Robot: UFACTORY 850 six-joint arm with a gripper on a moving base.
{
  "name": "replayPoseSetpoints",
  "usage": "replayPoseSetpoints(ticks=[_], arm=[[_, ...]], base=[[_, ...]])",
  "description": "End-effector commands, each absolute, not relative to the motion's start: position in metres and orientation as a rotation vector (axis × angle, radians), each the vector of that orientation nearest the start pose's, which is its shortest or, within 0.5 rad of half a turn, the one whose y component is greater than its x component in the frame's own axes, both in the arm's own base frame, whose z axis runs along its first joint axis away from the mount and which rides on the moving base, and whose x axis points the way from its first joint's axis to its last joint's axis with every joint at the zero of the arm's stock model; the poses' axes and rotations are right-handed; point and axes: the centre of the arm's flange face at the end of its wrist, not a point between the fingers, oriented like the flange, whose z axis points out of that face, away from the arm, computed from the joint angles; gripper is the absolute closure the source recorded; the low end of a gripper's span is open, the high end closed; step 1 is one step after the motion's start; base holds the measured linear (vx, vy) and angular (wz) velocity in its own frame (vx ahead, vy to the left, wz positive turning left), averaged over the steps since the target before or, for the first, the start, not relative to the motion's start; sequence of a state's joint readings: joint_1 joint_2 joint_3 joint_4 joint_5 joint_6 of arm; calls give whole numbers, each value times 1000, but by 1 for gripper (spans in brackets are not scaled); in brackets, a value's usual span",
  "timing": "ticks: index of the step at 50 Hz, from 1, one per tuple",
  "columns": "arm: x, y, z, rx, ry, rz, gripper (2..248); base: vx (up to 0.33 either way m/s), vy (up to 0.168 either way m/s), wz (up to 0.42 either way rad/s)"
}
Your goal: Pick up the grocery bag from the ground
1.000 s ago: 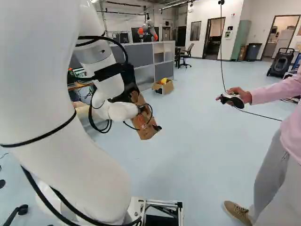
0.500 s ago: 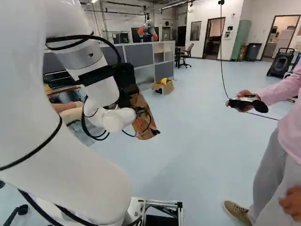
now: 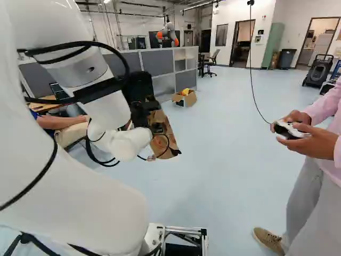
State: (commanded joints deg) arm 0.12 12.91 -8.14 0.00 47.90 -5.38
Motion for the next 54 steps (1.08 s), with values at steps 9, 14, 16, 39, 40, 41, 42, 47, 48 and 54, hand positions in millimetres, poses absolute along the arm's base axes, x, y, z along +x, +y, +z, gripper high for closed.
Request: replayPoseSetpoints(ticks=[9,14,16,39,40,41,42,47,48,54], arm=[[282,0,367,-2603,-76,-1814,231],[279,0,367,-2590,-53,-1817,231],[278,0,367,-2585,-46,-1818,231],[270,0,366,-2558,0,-1824,231],[270,0,366,-2558,0,-1824,231],[270,0,366,-2558,0,-1824,231],[270,0,366,-2558,0,-1824,231],[270,0,366,-2558,0,-1824,231],[270,0,366,-2558,0,-1824,231],[270,0,366,-2558,0,-1824,231]], base=[[0,0,0],[0,0,0],[0,0,0],[0,0,0],[0,0,0],[0,0,0],[0,0,0],[0,0,0],[0,0,0],[0,0,0]])
